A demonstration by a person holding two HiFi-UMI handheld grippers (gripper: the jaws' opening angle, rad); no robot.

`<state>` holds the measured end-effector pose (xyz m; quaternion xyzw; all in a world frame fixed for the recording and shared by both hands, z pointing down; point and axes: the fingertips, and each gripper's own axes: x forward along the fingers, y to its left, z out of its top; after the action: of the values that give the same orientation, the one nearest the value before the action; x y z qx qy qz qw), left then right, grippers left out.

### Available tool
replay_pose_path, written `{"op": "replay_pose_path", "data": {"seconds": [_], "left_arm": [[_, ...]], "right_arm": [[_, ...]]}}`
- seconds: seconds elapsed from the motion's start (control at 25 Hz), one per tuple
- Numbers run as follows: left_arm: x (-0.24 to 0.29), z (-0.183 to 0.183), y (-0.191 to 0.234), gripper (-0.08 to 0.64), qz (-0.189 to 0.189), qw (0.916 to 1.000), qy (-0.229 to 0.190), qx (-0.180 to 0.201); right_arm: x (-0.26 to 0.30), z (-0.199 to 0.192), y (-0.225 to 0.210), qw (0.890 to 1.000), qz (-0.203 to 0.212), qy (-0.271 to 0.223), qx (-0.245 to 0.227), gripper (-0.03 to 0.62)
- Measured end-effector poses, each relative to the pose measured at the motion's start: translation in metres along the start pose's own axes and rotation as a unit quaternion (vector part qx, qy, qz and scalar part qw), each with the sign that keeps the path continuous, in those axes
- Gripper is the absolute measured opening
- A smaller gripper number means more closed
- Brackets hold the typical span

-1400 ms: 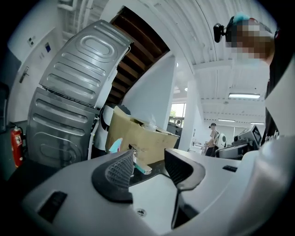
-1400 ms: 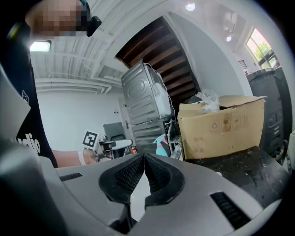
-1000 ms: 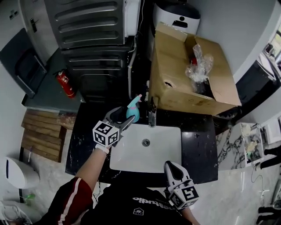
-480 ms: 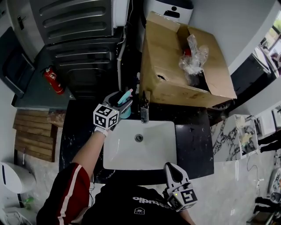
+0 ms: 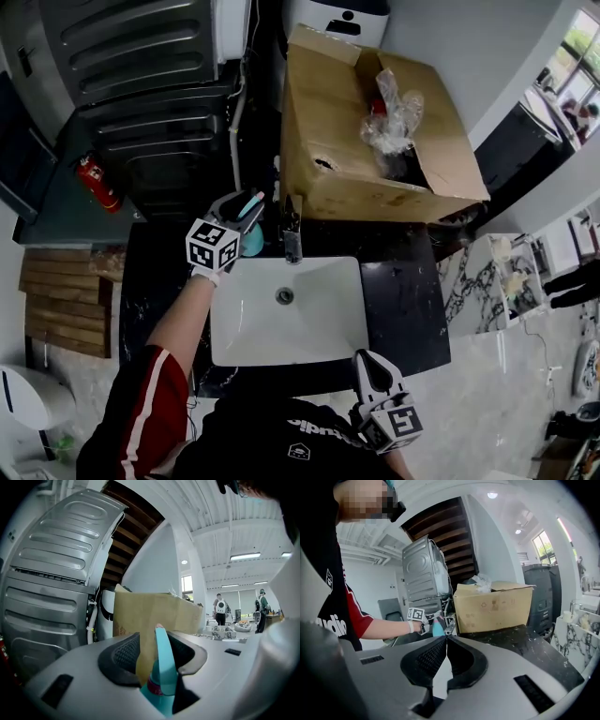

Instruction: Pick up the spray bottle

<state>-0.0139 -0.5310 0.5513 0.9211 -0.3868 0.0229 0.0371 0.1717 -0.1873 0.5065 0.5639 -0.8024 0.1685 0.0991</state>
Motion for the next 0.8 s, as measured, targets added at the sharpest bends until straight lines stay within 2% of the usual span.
{"op": "replay_pose_path", "data": {"seconds": [0.36, 0.8], "left_arm": [[0.006, 0.0, -0.011, 0.077, -0.018, 0.9998, 0.003, 0.008], [-0.016, 0.022, -0.023, 0.071, -0.018, 0.9995, -0.008, 0.026]], "right_arm": [[-0.007, -0.001, -0.001, 1.0, -0.008, -0.004, 0.002, 0.04], [-0.01, 0.005, 0.001, 1.0, 0.005, -0.018, 0.004, 0.04]]}}
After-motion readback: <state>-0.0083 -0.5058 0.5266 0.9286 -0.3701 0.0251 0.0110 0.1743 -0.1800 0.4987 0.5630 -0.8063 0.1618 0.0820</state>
